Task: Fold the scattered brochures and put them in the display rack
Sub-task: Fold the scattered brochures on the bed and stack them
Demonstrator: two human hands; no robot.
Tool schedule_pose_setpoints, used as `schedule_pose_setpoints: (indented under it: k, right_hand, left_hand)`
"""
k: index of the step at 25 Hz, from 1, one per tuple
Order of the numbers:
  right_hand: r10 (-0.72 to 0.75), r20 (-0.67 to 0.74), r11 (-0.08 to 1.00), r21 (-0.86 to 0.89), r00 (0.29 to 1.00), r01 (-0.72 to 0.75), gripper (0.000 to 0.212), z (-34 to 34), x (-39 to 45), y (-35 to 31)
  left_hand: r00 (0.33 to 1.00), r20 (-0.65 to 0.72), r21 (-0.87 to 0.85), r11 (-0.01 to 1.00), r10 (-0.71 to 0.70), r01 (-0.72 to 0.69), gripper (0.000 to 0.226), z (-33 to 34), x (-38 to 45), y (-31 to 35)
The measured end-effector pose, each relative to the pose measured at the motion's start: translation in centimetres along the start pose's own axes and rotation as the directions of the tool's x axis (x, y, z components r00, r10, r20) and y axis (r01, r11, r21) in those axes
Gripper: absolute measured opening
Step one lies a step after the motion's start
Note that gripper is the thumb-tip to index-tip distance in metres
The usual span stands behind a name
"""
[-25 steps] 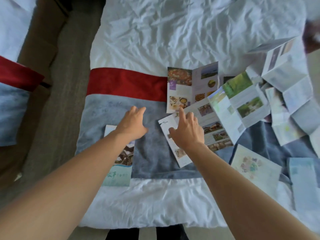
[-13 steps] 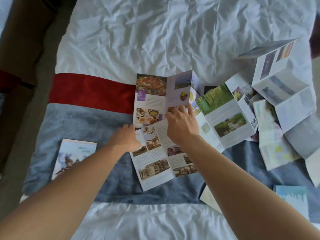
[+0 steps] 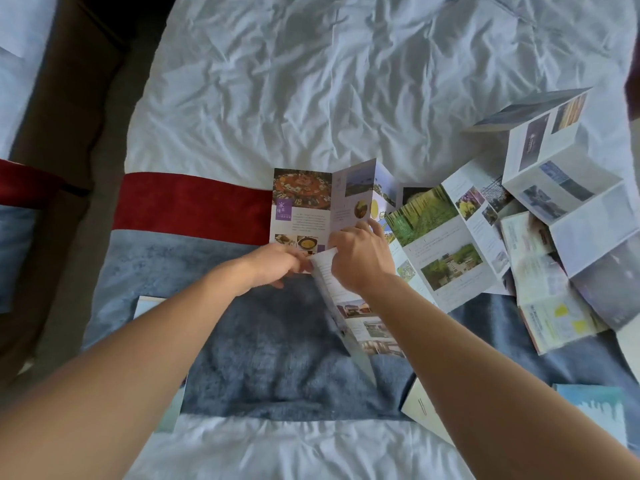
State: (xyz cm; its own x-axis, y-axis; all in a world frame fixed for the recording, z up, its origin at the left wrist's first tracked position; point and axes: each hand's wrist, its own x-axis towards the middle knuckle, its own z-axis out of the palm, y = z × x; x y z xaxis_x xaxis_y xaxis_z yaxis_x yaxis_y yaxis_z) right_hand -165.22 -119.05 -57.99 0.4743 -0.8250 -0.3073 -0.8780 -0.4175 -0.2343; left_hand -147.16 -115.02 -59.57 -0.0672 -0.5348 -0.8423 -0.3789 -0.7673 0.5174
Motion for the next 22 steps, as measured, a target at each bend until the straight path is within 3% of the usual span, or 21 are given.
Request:
schedule_pose_setpoints:
  k: [2,5,7,9,11,12,14,17,19,22]
  right_hand:
    - [0.02,0.011,0.993,0.114,1.0,-0.021,0.033,-0.6,0.1,-0.2]
    - [0.018,0.001,0.973,0.231,1.0,-0.018,0.033,-1.6,-0.2,-0.6]
    - [0.014,-0.023,0.954,0.301,1.0,-0.007,0.032,-2.4,-0.6,-1.0]
    - [0.018,-0.055,0.924,0.382,0.998,0.005,0.024,-3.1,-0.8,-1.5]
    - [0.091,-0.111,0.863,0.505,0.99,-0.023,0.024,-3.7,-1.2,-1.7]
    - [0.142,-0.118,0.836,0.545,0.983,-0.055,0.038,-4.0,-1.5,-1.6]
    - [0.158,-0.062,0.857,0.504,0.985,-0.106,0.069,-4.2,-2.2,-1.1]
    - [0.038,0.081,0.976,0.212,0.996,-0.055,0.092,-3.6,-3.8,-1.1]
    - [-0.021,0.072,0.998,0.063,0.997,0.017,0.081,-2.9,-4.4,-1.4]
    - [-0.039,-0.033,0.988,0.148,0.999,0.044,0.044,-3.0,-4.7,-2.3]
  left_hand:
    - [0.987,-0.102,0.184,0.977,0.127,-0.107,0.027,0.5,0.4,0.0]
    - [0.929,-0.192,0.273,0.927,0.315,-0.258,0.063,0.7,0.2,0.0]
    - [0.898,-0.179,0.309,0.89,0.401,-0.336,0.043,0.6,-0.3,0.2]
    - [0.91,-0.184,0.358,0.887,0.373,-0.291,0.014,0.2,-1.1,0.3]
    - [0.913,-0.188,0.41,0.874,0.362,-0.262,0.009,-0.3,-2.0,0.2]
    - [0.906,-0.196,0.423,0.866,0.375,-0.267,0.01,-0.6,-2.6,0.1]
    - [0.881,-0.237,0.428,0.858,0.411,-0.285,0.009,-1.2,-3.7,0.0]
    - [0.847,-0.247,0.465,0.824,0.471,-0.323,0.009,-1.9,-4.8,-0.4]
    - [0.84,-0.21,0.495,0.795,0.5,-0.35,0.01,-2.1,-5.3,-0.9]
    - [0.838,-0.195,0.539,0.769,0.51,-0.343,0.011,-2.1,-6.0,-1.7]
